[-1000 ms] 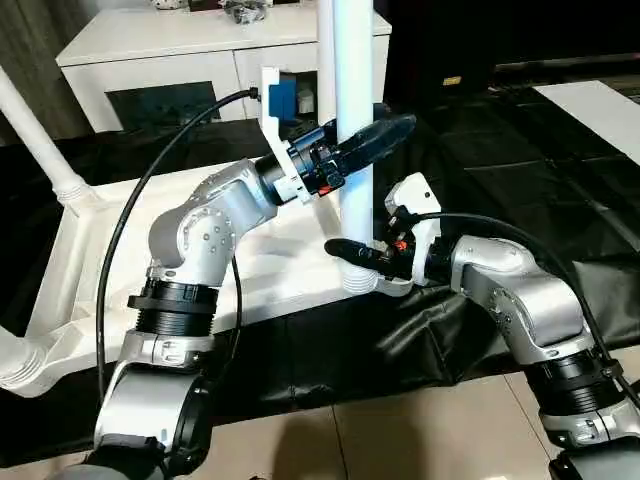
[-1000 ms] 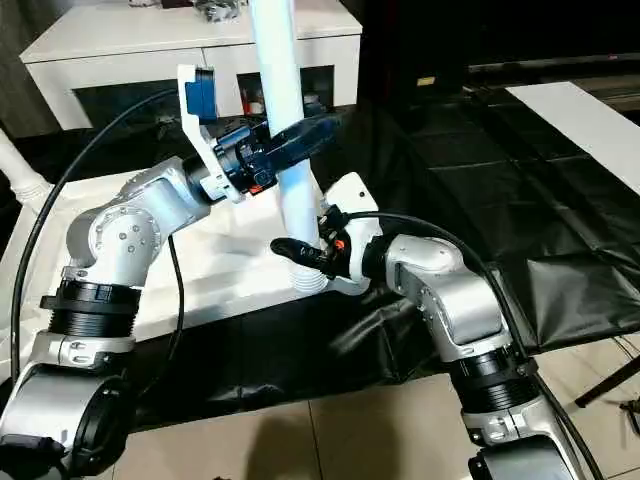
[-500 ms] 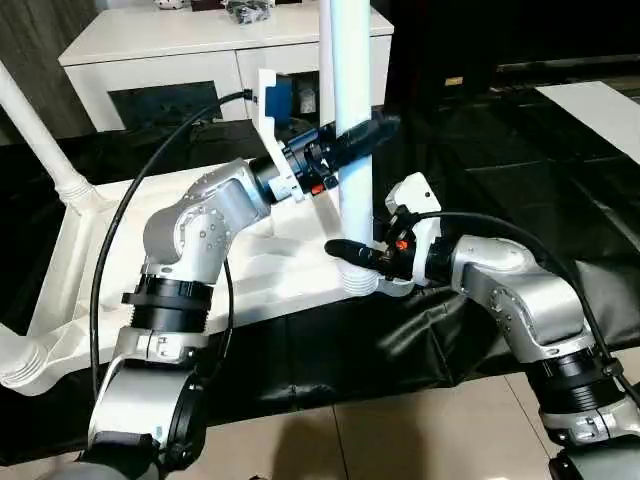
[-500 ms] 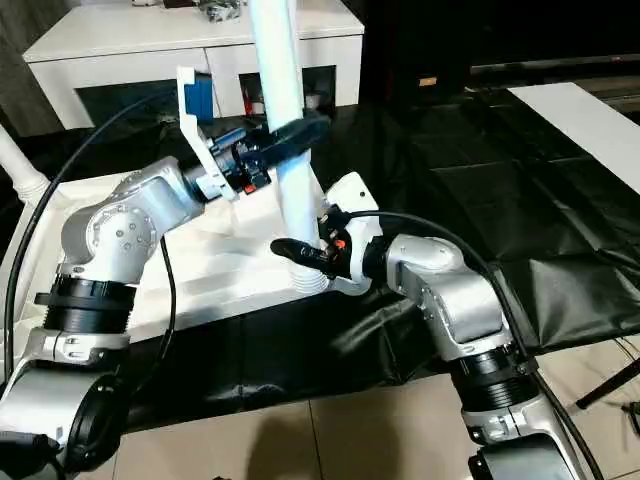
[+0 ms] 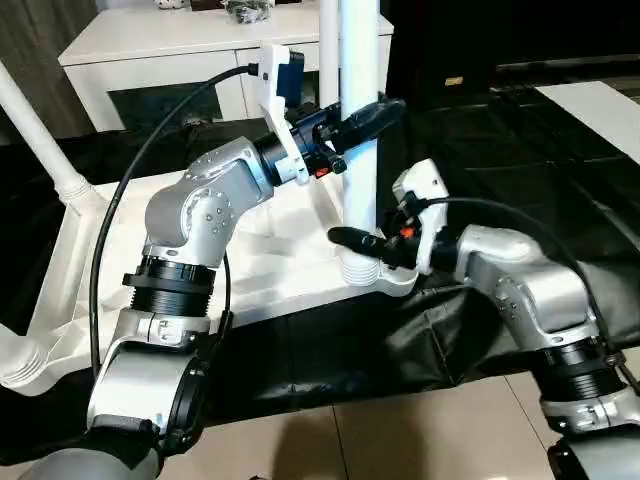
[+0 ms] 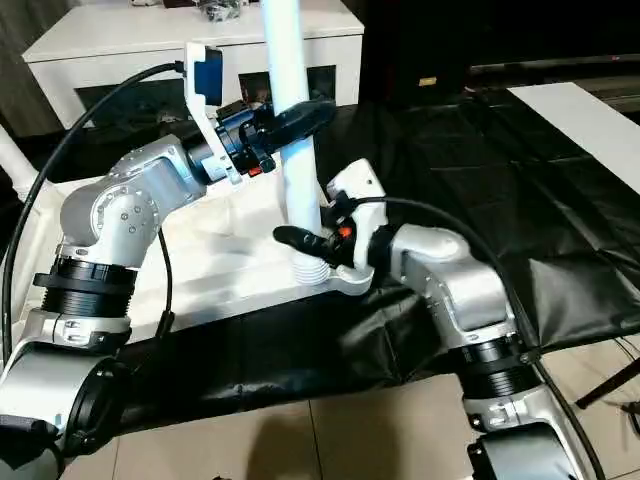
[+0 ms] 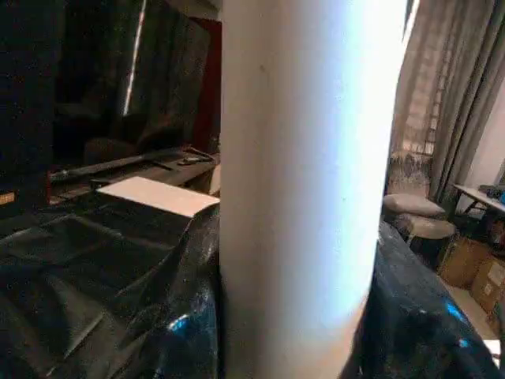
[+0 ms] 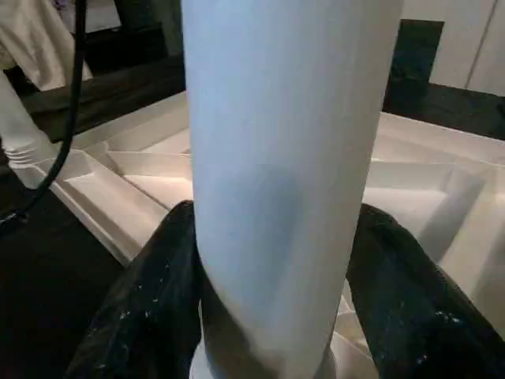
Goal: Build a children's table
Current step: Rotate leg to tighten
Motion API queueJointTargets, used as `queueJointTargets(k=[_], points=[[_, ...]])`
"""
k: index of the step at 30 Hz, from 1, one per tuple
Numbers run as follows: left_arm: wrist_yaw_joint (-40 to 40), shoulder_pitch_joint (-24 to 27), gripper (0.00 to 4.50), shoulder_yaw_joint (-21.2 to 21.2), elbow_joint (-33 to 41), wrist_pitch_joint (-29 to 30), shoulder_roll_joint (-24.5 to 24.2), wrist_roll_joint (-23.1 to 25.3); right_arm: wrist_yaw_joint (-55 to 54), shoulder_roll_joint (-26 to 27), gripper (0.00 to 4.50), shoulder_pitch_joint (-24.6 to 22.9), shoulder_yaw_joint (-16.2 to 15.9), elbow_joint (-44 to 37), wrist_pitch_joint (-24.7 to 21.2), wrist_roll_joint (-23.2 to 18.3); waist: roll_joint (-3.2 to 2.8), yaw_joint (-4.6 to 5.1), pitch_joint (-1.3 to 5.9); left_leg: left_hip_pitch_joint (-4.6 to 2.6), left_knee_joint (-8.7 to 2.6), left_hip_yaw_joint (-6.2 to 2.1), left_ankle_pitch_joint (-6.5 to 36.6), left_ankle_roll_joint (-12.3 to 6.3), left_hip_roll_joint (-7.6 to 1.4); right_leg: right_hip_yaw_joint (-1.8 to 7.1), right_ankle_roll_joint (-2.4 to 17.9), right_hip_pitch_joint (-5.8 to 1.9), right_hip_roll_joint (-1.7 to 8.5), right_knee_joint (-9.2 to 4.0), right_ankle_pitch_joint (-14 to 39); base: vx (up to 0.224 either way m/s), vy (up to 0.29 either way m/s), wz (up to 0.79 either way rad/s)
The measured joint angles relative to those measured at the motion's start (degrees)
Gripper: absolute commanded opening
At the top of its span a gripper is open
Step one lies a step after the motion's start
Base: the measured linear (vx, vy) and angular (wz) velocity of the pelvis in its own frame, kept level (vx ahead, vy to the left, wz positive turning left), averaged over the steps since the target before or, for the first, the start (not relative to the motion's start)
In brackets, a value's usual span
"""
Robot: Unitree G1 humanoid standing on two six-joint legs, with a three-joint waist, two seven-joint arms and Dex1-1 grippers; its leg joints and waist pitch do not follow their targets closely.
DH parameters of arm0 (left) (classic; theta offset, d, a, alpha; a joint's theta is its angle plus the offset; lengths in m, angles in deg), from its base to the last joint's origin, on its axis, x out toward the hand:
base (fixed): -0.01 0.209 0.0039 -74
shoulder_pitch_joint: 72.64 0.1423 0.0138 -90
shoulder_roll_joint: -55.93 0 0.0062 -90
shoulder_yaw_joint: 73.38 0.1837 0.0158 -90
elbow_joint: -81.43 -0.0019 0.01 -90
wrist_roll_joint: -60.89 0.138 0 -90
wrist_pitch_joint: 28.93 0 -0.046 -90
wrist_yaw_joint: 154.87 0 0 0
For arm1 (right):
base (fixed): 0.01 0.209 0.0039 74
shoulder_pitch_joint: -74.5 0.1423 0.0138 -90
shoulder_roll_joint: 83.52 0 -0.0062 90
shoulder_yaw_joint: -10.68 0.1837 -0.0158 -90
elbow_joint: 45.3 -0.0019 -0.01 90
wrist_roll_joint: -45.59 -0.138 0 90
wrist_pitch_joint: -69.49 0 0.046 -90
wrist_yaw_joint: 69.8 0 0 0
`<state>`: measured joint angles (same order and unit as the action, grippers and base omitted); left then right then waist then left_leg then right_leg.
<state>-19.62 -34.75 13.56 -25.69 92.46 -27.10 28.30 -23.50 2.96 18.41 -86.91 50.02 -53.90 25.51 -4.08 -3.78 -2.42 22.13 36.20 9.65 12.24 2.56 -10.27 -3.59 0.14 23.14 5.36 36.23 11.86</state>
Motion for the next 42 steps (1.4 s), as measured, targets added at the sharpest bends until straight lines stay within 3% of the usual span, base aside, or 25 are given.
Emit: queueJointTargets(k=[6,19,20,23,25,31,41,42], points=[[-0.1,0.0,1.75,0.7,0.0,0.0,0.0,0.3,1.2,-1.4,3.13,1.5,0.0,0.1,-0.3,-0.3,0.0,-0.54,0.0,0.0,0.03,0.0,0.0,-0.02,0.0,0.0,0.0,0.0,0.0,0.02,0.0,0.0,0.0,0.0],[-0.8,0.0,1.75,0.8,0.0,0.1,-0.3,0.3,4.2,-2.9,3.13,1.4,-1.2,-0.1,-3.7,-0.7,0.0,-1.4,0.0,0.01,0.06,0.0,0.0,-0.03,0.0,0.0,0.0,0.01,0.0,0.05,0.0,0.0,0.0,0.0],[-1.0,0.0,1.75,0.8,0.0,0.1,-0.3,0.3,4.2,-2.9,2.83,1.4,-1.2,-0.1,-3.8,-0.7,0.0,-1.39,0.0,0.01,0.06,0.0,0.0,-0.03,0.0,0.0,0.0,0.01,0.0,0.05,0.0,0.0,0.0,0.0],[-1.3,0.0,1.75,0.8,0.0,0.2,-0.3,0.3,4.2,-2.9,2.76,1.4,-1.2,-0.1,-3.9,-0.7,0.0,-1.37,0.0,0.01,0.06,0.0,0.0,-0.03,0.0,0.0,0.0,0.01,0.0,0.06,0.0,0.0,0.0,0.0],[-1.3,0.0,1.75,0.9,0.0,0.3,-0.3,0.3,4.2,-2.9,2.41,1.4,-1.2,-0.1,-3.9,-0.7,0.0,-1.38,0.0,0.0,0.06,0.0,0.0,-0.03,0.0,0.0,0.0,0.01,0.0,0.07,0.0,0.0,0.0,0.0],[-1.7,0.1,1.75,1.0,0.4,0.8,-0.5,0.3,4.2,-2.5,1.92,1.4,-1.2,0.0,-3.9,-0.7,0.0,-1.38,0.0,0.01,0.07,0.0,0.0,-0.03,-0.01,0.0,0.0,0.01,0.0,0.07,0.0,0.0,0.0,0.0],[-2.0,0.1,1.75,1.3,0.8,1.0,-0.8,0.6,4.2,-2.2,1.84,1.4,-1.2,0.1,-3.9,-0.7,0.0,-1.37,0.0,0.01,0.08,0.0,0.0,-0.03,0.0,0.0,0.0,0.01,0.0,0.07,0.0,0.0,0.0,0.0],[-2.0,0.1,2.1,1.6,1.2,1.2,-1.0,0.9,4.2,-2.1,1.84,1.4,-1.2,0.1,-3.9,-0.7,0.0,-1.37,0.0,0.01,0.07,0.0,0.0,-0.03,-0.01,0.0,0.0,0.01,0.0,0.07,0.0,0.0,0.0,0.0]])
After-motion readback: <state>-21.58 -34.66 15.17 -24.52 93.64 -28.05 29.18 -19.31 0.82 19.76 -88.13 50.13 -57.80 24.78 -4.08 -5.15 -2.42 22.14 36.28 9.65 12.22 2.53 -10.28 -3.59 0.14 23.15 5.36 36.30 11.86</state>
